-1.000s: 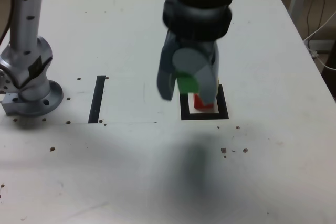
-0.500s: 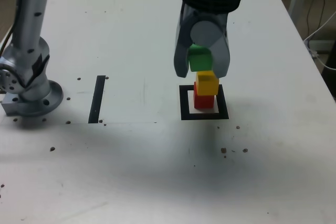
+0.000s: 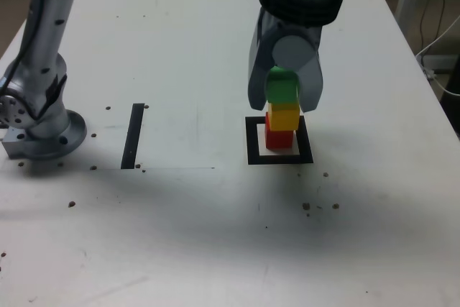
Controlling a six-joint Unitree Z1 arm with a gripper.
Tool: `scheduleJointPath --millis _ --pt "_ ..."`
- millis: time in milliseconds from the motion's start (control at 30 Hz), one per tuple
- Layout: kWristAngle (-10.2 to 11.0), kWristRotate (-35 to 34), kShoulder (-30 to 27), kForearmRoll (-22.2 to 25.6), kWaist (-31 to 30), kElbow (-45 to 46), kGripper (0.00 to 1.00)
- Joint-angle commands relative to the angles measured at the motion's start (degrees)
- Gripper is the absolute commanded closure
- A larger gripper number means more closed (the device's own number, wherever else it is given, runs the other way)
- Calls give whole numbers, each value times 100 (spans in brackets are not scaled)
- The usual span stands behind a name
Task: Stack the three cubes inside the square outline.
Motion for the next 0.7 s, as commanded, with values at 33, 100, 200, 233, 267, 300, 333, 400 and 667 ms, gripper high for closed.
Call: scheduleJointPath --millis 33,100,200,233,267,300,333,400,667 --pt "-38 37 110 140 17 -51 79" --pt "-45 45 142 138 17 -68 79" --pt "-46 54 175 134 23 -83 79" --pt "-45 55 185 132 26 -85 79" --pt "-43 55 192 131 28 -84 79" --pt "-40 55 198 128 32 -83 79" --pt "-35 55 203 125 35 -82 79" --pt "-26 57 209 116 40 -76 74" --pt "-44 63 232 99 64 40 1"
